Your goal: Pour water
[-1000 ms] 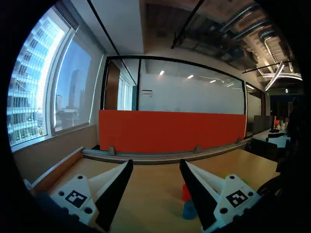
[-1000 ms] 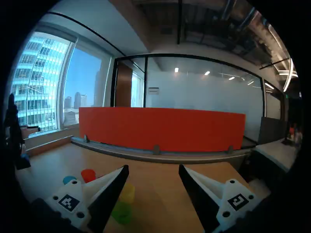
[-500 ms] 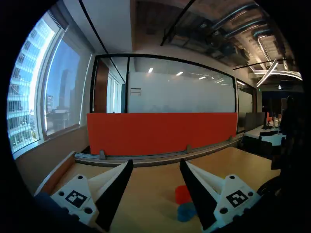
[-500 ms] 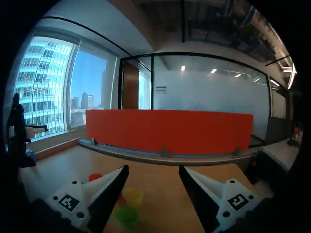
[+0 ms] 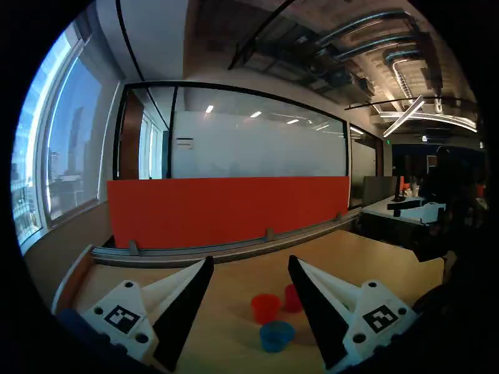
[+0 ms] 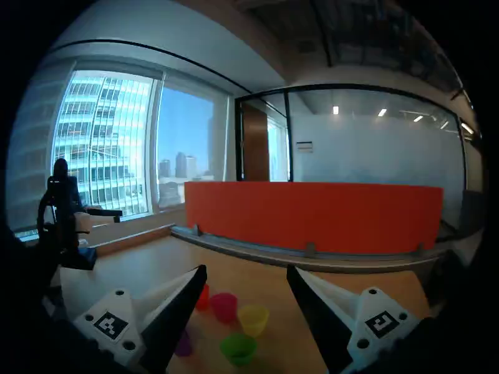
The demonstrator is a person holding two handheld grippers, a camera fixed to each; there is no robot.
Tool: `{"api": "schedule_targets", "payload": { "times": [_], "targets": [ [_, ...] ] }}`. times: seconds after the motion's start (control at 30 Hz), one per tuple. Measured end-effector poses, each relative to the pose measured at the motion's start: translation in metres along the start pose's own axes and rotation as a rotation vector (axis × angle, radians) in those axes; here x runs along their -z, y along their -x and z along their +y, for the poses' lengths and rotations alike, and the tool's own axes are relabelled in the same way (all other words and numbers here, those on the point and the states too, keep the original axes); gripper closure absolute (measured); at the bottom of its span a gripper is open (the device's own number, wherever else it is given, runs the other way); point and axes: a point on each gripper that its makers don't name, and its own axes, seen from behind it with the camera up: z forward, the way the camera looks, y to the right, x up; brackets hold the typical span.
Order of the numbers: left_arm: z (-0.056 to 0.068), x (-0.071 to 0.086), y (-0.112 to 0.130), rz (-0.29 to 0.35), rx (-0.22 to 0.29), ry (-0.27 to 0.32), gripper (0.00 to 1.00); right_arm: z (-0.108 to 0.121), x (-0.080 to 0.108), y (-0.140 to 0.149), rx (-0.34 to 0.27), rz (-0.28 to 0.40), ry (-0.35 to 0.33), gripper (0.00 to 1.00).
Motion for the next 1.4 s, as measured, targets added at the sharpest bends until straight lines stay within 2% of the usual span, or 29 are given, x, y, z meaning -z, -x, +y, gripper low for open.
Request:
{"api": "schedule_targets", "payload": {
  "times": [0.2, 0.57, 0.9, 1.4],
  "targets": [
    [0.013, 0.004, 0.0, -0.012, -0.003, 0.068, 0.12, -0.011, 0.001, -0.007, 0.01, 0.001, -0.062, 0.01],
    [0.014, 0.001, 0.012, -0.059, -0.028, 0.1, 0.12, -0.015, 0.001, 0.008, 0.08, -0.072, -0.09, 0.01],
    [0.026, -0.002, 0.033, -0.116, -0.013, 0.153, 0.12, -0.013, 0.005, 0.042, 0.103, -0.168, -0.113, 0.01],
    [0.03, -0.008, 0.081, -0.196, -0.008, 0.201, 0.12, 0.002, 0.004, 0.101, 0.115, -0.282, -0.116, 0.01]
  ]
}}
